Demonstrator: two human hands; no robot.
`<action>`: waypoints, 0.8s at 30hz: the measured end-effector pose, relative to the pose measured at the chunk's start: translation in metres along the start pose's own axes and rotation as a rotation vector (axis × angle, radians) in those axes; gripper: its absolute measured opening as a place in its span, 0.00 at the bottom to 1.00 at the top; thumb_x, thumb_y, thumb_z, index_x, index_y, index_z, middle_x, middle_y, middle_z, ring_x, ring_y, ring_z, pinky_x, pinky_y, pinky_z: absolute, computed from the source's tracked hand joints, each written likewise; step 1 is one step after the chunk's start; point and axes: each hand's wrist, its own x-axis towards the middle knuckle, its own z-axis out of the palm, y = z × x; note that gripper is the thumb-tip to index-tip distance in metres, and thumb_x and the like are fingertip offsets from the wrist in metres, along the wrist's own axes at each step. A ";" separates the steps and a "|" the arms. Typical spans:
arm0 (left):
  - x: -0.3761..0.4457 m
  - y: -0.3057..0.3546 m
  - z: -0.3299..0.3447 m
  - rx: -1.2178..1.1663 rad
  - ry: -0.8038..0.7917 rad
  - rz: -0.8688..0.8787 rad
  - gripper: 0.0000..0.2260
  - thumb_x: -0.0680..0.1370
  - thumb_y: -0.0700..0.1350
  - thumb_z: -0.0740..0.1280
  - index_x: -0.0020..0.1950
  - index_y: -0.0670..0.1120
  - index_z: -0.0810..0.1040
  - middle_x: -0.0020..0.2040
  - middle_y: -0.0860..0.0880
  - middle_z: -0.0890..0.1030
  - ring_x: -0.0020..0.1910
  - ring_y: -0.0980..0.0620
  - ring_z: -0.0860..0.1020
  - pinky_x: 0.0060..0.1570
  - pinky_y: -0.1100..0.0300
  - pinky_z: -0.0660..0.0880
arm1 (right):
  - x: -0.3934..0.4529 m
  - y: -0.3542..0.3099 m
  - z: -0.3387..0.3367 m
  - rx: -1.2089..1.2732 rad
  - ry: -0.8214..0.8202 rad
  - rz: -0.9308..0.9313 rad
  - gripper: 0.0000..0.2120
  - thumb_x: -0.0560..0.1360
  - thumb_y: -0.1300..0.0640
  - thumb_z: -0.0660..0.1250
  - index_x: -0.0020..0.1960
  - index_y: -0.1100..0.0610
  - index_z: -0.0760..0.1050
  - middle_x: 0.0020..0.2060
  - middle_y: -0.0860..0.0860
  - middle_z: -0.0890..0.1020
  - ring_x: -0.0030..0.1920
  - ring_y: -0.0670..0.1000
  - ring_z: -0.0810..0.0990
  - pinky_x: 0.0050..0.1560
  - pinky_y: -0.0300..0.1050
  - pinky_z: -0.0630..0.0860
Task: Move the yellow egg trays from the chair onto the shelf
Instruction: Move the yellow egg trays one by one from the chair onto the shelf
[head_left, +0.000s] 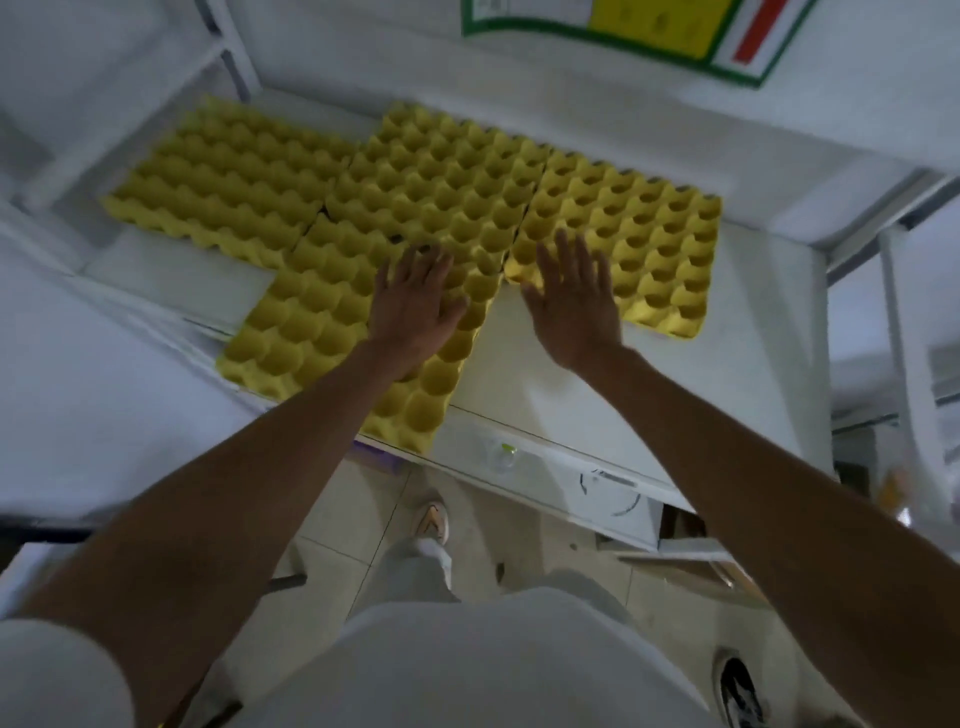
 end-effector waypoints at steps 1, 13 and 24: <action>-0.011 0.001 -0.008 0.006 0.021 -0.018 0.32 0.81 0.63 0.53 0.82 0.50 0.62 0.83 0.48 0.63 0.83 0.41 0.58 0.79 0.37 0.55 | -0.005 -0.012 -0.005 0.010 0.004 -0.064 0.31 0.85 0.42 0.48 0.84 0.56 0.55 0.84 0.58 0.53 0.84 0.61 0.51 0.81 0.63 0.49; -0.389 -0.038 -0.050 0.080 0.127 -0.814 0.27 0.84 0.56 0.56 0.81 0.47 0.66 0.84 0.47 0.61 0.84 0.43 0.57 0.78 0.44 0.59 | -0.163 -0.220 -0.038 -0.043 -0.169 -0.911 0.29 0.86 0.47 0.50 0.83 0.60 0.55 0.83 0.55 0.55 0.84 0.57 0.51 0.82 0.58 0.48; -0.677 -0.050 -0.035 -0.130 -0.033 -1.260 0.17 0.83 0.51 0.56 0.66 0.43 0.75 0.67 0.44 0.77 0.72 0.44 0.70 0.65 0.47 0.74 | -0.339 -0.371 0.006 -0.215 -0.543 -1.201 0.27 0.87 0.46 0.48 0.77 0.62 0.67 0.75 0.59 0.70 0.76 0.59 0.67 0.74 0.55 0.66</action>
